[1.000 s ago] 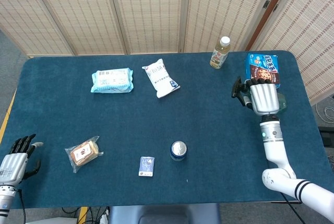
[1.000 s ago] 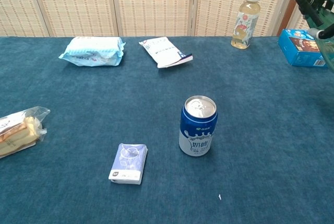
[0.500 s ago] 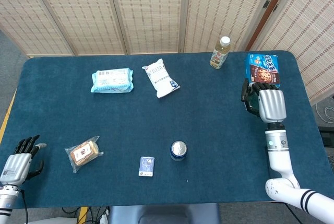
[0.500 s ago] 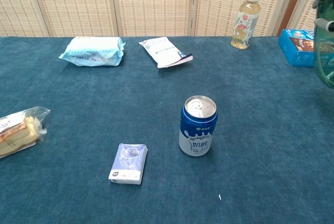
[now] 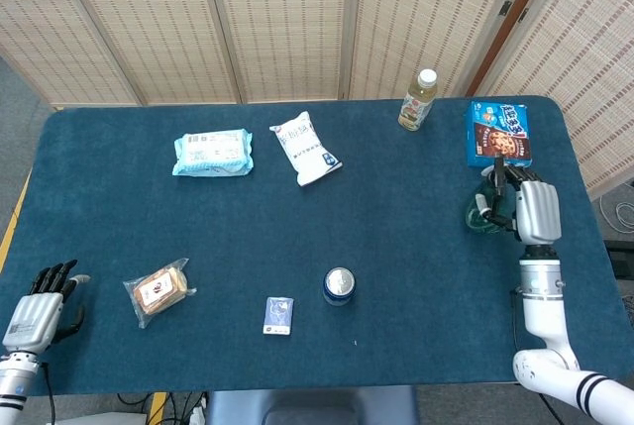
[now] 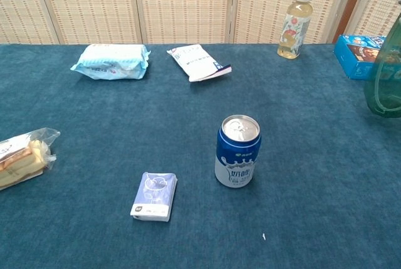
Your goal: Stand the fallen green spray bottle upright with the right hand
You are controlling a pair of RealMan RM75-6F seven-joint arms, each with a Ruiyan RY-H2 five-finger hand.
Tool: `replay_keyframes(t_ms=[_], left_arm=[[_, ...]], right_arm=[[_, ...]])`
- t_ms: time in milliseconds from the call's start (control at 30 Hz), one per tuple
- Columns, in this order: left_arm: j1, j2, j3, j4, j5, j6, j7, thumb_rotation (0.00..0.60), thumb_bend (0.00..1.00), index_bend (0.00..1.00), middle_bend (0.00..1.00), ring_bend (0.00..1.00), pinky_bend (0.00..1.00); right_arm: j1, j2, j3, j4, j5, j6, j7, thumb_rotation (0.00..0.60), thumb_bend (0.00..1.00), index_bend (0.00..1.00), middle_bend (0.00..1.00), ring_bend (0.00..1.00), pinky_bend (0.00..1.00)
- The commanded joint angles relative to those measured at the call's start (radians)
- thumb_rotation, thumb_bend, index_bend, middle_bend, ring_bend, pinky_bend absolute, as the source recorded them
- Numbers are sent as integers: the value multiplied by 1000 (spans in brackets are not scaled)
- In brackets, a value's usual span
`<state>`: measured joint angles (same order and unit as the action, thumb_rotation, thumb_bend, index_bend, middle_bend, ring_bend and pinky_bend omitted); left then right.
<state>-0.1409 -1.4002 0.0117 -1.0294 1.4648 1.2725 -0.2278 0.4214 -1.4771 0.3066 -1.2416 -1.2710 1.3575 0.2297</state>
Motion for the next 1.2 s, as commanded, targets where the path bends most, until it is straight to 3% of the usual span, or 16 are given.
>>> replay_keyframes(t_ms=[33,233,600,1200], left_arm=[[2,-3,1,5,-1,-1,0,600,505,222,71,0,0],[3,-10,2,19,-5,-8,-5,600,505,222,71,0,0],[6,-19,3,32,-6,-7,-5,600,505,223,71,0,0],[0,-24,2,18,-9,-22,29,600,505,222,71,0,0]], right_arm=[[-13,-43,-2,71,-21,9,114,600,267,441,532,401,422],[-19,-82,-1,158,-26,2,234,600,267,441,532,401,421],[-38,-114,-9,248,-36,-1,343,600,268,441,531,401,422],[-26,-208,-17,485,-50,-51,537,600,265,441,532,401,425]])
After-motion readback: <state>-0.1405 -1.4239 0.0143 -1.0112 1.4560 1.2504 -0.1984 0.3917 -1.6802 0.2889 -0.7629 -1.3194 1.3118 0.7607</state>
